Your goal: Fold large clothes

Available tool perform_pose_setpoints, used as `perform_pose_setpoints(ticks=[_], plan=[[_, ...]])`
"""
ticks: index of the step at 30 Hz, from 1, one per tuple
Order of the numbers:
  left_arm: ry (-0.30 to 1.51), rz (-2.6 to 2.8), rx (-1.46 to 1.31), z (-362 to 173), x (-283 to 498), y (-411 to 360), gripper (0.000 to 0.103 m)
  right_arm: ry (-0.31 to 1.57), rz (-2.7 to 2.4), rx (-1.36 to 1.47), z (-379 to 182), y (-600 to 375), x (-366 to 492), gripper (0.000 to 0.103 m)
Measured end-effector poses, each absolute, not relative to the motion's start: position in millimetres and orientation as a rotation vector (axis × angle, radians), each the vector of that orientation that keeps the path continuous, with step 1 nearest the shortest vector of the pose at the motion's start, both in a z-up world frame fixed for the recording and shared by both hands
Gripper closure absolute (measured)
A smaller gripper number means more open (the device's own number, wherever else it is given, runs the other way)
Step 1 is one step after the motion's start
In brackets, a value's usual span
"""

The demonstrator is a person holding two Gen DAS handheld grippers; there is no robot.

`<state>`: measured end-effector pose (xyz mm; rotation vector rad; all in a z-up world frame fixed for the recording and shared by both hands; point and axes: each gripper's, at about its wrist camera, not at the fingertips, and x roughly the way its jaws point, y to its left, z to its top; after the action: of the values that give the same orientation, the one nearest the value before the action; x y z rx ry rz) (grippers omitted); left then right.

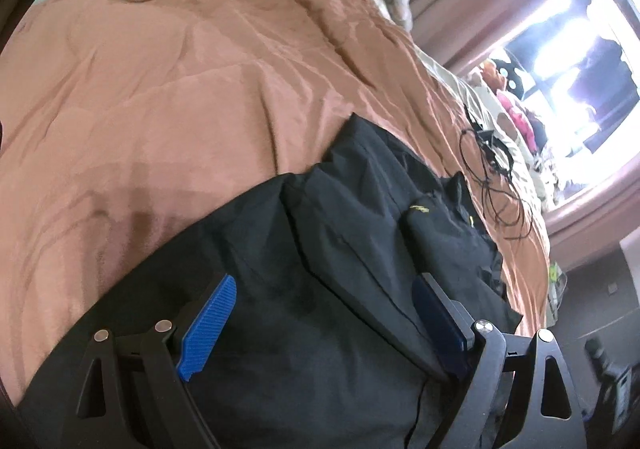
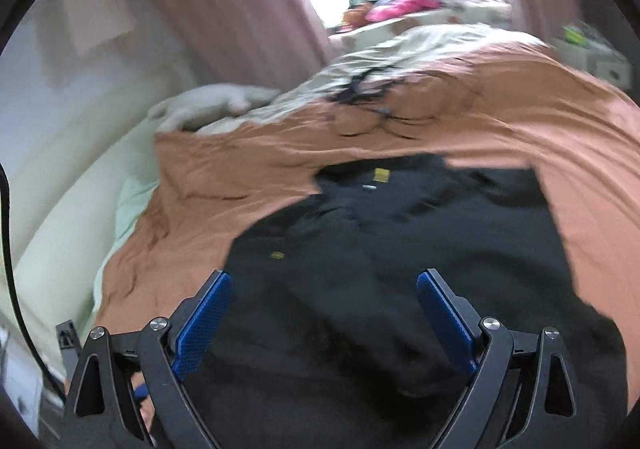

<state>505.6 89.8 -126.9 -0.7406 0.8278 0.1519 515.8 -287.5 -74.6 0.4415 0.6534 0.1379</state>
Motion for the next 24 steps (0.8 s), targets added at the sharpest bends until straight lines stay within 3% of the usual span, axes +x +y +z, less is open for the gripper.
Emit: perform_pose_setpoints(ticks=[6,8,15,24], plan=[[0.827,0.091,-0.635,-117,512,60,0.013,0.676,-0.070,0.679,-131,-372,483,0.011],[0.841,0.087,-0.589,-115,516,47,0.013,0.740,-0.129,0.753,-150,-393,486,0.025],[0.869,0.008,-0.502,-103,545,2,0.013,0.804,-0.160,0.917,-184,-421,484,0.035],[0.905,-0.017,-0.260,-88,627,-48,0.013,0.818,-0.151,1.085,-216,-444,489,0.059]])
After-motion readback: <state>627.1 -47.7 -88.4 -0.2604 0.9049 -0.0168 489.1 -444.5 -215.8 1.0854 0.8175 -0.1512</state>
